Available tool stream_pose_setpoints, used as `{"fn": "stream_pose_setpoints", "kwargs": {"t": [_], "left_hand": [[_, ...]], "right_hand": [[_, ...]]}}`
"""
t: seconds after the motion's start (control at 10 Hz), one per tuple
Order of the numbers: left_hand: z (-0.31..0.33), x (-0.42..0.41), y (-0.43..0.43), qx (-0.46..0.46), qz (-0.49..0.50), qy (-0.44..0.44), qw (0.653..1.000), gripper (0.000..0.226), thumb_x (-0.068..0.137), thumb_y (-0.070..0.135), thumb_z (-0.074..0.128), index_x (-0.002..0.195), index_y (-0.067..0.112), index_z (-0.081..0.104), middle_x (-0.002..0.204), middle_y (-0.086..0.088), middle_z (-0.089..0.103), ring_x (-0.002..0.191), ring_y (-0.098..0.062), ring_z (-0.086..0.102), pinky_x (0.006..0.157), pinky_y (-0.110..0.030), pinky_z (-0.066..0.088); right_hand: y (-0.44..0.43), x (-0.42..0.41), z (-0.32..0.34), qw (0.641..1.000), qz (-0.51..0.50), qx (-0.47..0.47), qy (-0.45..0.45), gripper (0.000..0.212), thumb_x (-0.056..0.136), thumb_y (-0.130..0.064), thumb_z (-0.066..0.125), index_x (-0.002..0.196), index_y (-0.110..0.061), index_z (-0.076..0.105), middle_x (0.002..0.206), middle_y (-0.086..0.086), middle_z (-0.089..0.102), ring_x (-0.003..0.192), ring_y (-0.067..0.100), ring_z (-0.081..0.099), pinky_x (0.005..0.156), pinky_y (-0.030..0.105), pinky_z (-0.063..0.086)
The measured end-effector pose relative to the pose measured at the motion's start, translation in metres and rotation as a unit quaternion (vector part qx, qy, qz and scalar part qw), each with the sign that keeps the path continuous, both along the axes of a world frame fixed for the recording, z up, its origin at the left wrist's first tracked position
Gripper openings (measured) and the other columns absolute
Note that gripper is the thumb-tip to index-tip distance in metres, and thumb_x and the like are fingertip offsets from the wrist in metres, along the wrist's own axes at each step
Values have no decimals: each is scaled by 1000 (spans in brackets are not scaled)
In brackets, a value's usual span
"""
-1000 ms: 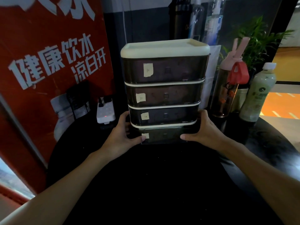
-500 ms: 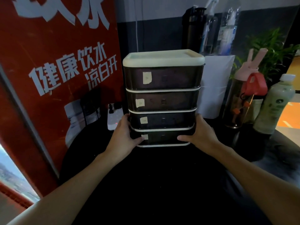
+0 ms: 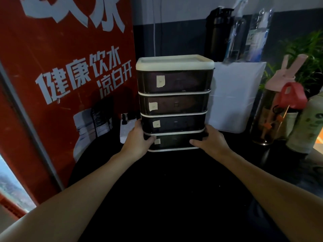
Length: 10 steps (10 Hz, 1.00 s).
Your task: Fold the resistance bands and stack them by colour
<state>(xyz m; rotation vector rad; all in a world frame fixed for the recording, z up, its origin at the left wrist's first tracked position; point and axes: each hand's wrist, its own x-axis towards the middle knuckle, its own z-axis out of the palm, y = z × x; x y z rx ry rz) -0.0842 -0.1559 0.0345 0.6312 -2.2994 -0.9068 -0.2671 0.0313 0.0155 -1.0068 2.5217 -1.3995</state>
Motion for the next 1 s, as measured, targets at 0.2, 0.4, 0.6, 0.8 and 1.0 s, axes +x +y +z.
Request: {"fn": "stream_pose_setpoints", "kwargs": {"t": [0.2,0.4,0.6,0.8,1.0], "left_hand": [[1,-16,-9,25,23,7,999,52,92,19,67,136,15,42,126,2,59,115,-15,55,89,-23,38],[0,-22,-18,24,37,12,999,54,89,20,72,134,14,43,111,13,53,102,-4,48,79,-13,35],[0,-31,-31,28,38,21,999,54,89,19,72,135,14,45,116,11,54,104,-4,47,81,-12,36],[-3,-36,-45,39,28,18,999,61,86,21,75,138,15,43,115,13,53,107,-7,51,88,-20,37],[68,-26,-35,185,38,12,982,74,87,34,73,143,20,28,123,4,52,113,-15,52,95,-33,43]], "right_hand": [[-12,-8,-5,994,56,-40,-89,86,50,-50,87,126,-35,50,118,-16,64,109,8,63,101,38,50],[-25,-11,-7,989,47,-90,-108,80,52,-48,87,122,-34,53,116,-14,66,109,10,62,103,40,49],[-36,-20,-9,989,51,-95,-99,74,62,-38,88,126,-30,51,116,-14,64,109,10,62,103,40,48],[-39,-33,-9,993,66,-58,-84,87,54,-51,85,129,-32,47,122,-13,60,112,11,60,103,42,47],[-23,-12,60,999,-27,-24,-1,39,82,-35,75,107,-26,46,107,0,50,94,17,55,83,25,41]]}}
